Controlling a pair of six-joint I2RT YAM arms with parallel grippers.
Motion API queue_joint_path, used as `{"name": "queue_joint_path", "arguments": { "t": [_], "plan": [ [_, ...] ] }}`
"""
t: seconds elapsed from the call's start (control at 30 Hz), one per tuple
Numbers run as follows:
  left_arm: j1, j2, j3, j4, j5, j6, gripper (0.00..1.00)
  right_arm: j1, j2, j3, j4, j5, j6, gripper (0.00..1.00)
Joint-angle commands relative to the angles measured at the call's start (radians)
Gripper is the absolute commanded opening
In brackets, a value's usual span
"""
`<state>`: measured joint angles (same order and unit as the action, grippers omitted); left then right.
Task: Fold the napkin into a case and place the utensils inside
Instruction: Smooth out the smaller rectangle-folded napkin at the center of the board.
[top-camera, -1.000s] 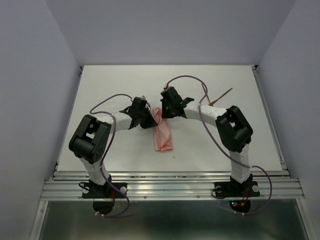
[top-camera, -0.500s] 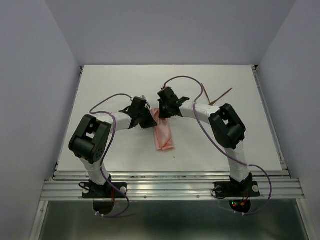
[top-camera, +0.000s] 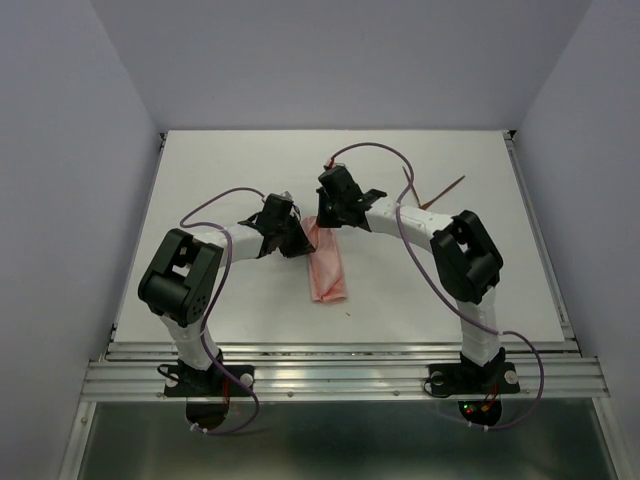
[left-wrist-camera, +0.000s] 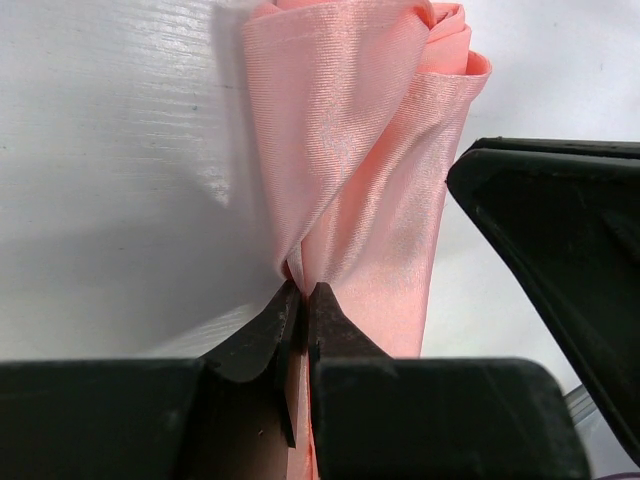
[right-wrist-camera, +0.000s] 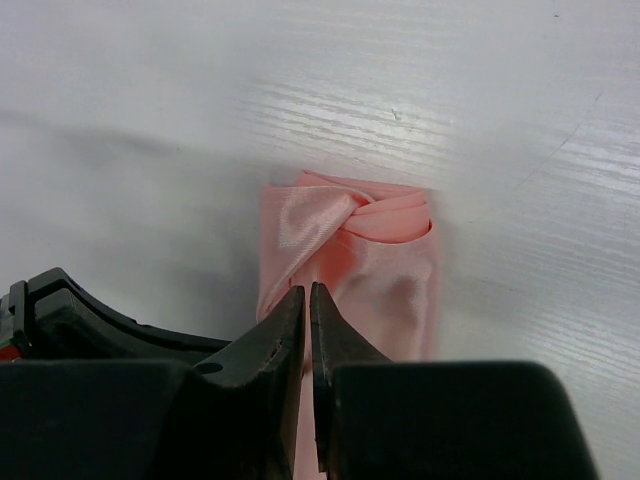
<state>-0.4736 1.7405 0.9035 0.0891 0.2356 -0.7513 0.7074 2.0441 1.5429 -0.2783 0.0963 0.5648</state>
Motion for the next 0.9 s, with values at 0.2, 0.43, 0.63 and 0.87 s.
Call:
{"name": "queue_joint_path", "arguments": {
  "t": [0.2, 0.43, 0.63, 0.87],
  "plan": [
    [0.003, 0.007, 0.021, 0.004, 0.008, 0.023, 0.11, 0.004, 0.037, 0.011, 0.013, -0.003, 0.003, 0.11],
    [0.003, 0.017, 0.029, 0.001, 0.013, 0.032, 0.11, 0.004, 0.102, 0.028, 0.025, -0.035, 0.003, 0.11],
    [0.004, 0.025, 0.035, 0.001, 0.018, 0.046, 0.11, 0.004, 0.128, 0.034, 0.024, -0.044, 0.007, 0.11],
    [0.003, 0.044, 0.046, 0.003, 0.031, 0.055, 0.10, 0.014, 0.117, 0.034, 0.056, -0.076, 0.012, 0.11]
  ]
}}
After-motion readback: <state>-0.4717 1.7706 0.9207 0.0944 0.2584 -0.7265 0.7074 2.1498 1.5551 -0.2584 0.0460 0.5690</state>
